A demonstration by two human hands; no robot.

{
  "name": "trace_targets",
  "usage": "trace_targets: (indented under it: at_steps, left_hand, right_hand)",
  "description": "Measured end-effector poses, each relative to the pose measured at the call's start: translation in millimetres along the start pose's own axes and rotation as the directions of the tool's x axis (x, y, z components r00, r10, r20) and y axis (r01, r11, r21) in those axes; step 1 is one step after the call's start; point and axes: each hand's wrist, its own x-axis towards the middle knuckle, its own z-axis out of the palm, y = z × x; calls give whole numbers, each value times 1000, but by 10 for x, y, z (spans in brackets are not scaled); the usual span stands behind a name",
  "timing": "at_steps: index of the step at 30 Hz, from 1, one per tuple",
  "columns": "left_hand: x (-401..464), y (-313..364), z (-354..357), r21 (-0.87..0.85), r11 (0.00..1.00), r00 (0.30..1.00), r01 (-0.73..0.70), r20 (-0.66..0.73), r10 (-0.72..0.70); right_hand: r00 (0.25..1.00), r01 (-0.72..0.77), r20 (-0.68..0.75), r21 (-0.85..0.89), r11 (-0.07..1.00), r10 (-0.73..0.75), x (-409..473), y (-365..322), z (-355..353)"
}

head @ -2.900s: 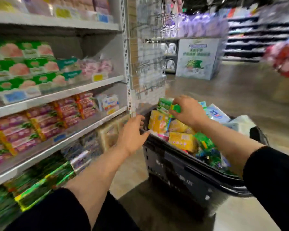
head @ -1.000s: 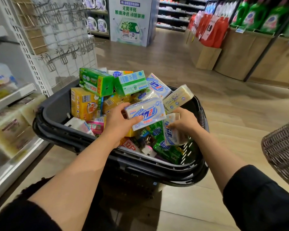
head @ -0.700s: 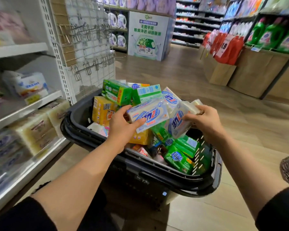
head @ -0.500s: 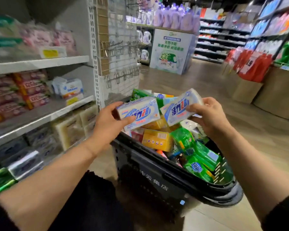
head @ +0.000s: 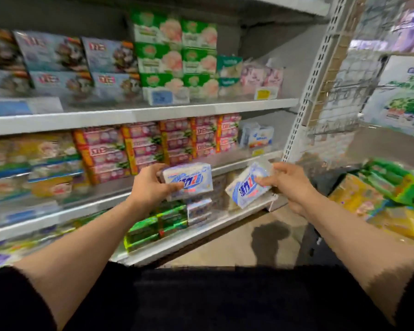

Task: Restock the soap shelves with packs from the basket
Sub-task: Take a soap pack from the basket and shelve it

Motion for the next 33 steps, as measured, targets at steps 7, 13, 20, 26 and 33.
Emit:
trace_targets:
  at_steps: [7,13,20,26,33]
  left_hand:
    - [360,-545,5,301,953,1000,23,-24,-16]
    - [560,-991,172,436,900,998,10,55,-37]
    - [494,-1491,405,408,910,994,-75,102,37]
    - [462,-1767,519,226,972,993,65,-112,-41]
    - [564,-1822,577,150,982,982,116,-168,-91]
  right_hand:
    - [991,-122,58,-21,992,124,698,605,833]
    - [979,-201,-11,49,978,202,1181,1082,1040]
    - [939,-344,173,437,831,298,1601,1716,1125]
    - [929,-363,286,591,720,233,1798,1995,1460]
    - [940,-283,294,402,871,170,2031,2178,1770]
